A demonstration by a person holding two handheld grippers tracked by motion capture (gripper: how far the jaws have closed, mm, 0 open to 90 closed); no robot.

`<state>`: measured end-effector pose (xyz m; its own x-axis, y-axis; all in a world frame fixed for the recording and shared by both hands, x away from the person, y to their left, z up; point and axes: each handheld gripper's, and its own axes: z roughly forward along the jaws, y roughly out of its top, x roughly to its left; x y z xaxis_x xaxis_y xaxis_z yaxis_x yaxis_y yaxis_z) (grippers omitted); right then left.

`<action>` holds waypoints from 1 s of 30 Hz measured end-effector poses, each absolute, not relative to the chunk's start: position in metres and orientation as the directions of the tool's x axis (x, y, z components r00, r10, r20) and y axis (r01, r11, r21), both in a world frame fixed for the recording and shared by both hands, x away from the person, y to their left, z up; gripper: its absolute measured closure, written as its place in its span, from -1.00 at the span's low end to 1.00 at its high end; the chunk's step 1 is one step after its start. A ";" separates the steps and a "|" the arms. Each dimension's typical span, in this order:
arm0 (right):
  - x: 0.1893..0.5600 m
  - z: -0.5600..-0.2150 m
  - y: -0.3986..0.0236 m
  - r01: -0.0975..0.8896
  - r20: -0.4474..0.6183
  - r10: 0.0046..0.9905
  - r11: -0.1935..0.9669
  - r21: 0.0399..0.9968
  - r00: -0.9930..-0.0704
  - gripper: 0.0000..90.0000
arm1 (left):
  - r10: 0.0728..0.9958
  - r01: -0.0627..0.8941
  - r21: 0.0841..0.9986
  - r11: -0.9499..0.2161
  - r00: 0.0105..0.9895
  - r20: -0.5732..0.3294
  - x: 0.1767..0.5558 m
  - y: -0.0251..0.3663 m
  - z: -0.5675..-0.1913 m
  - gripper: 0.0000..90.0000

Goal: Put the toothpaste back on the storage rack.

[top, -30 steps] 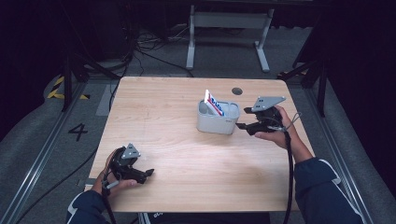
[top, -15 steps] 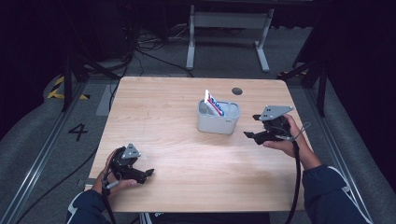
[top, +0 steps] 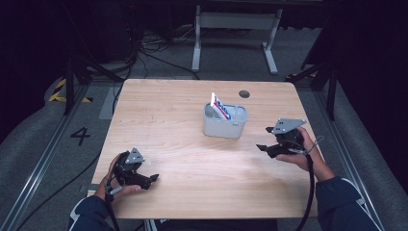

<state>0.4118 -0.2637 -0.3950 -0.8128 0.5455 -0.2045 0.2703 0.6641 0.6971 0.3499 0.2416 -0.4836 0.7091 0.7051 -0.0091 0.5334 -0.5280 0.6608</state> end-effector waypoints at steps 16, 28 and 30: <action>0.390 -0.414 -0.293 0.296 -0.189 0.570 0.648 0.702 -0.799 -0.38 | 0.705 0.533 0.662 -0.527 0.709 -0.011 0.350 0.242 -0.484 -1.00; 0.375 -0.430 -0.318 0.326 -0.165 0.602 0.619 0.715 -0.781 -0.37 | 0.705 0.533 0.662 -0.527 0.709 -0.010 0.350 0.242 -0.484 -1.00; 0.372 -0.433 -0.321 0.332 -0.160 0.606 0.616 0.714 -0.779 -0.37 | 0.705 0.533 0.662 -0.527 0.709 -0.010 0.350 0.242 -0.484 -1.00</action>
